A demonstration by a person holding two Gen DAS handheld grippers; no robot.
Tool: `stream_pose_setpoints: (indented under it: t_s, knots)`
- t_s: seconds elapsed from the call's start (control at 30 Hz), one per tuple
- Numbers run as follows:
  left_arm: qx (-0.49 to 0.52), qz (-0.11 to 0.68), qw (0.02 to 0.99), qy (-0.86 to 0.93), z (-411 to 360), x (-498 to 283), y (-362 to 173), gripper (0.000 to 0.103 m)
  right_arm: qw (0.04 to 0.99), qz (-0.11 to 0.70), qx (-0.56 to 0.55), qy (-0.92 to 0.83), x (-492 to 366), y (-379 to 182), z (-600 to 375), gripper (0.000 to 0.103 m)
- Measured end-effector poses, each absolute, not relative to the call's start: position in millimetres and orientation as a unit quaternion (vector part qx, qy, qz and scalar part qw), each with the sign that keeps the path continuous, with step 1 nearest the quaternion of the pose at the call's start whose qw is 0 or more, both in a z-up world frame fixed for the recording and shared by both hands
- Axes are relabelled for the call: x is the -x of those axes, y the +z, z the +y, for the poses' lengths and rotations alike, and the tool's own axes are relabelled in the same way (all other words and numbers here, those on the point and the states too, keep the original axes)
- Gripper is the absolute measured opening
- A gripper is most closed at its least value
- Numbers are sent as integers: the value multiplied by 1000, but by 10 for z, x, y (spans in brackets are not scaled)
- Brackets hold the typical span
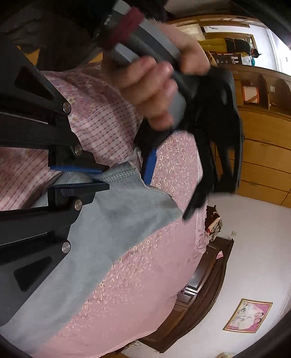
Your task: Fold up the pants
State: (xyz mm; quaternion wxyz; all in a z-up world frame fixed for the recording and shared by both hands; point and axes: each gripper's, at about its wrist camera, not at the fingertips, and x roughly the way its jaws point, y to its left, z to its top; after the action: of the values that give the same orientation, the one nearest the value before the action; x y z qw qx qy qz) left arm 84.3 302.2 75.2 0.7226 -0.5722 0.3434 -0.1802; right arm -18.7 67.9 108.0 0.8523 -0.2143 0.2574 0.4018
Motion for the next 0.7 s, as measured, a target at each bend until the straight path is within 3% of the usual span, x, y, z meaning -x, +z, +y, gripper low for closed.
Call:
stream_pose_setpoints:
  t_s: [0.03,0.07,0.1,0.2,0.43,0.7]
  knots:
    - [557,352,729,-183,2905,-929,823,61,853,255,213,402,184,1120,627,8]
    - [539,357,744,-169,2811,-957,899,28,856,253,209,401,188,1174,540,8]
    - [509,366,766,-144,2714,-1003,1004,8,859,254,196,399,201,1244,438,8]
    - [459,359,805,-115,2354,-1012,1397,5,870,261,125,399,142,1468,-61,7]
    - [312,377,855,-173,651,-1298,2102,5,907,248,-39,338,62,1637,-1742,7]
    - [192,470,823,-255,-1709,-1953,1880,5,933,267,-163,177,32,1226,-3727,7]
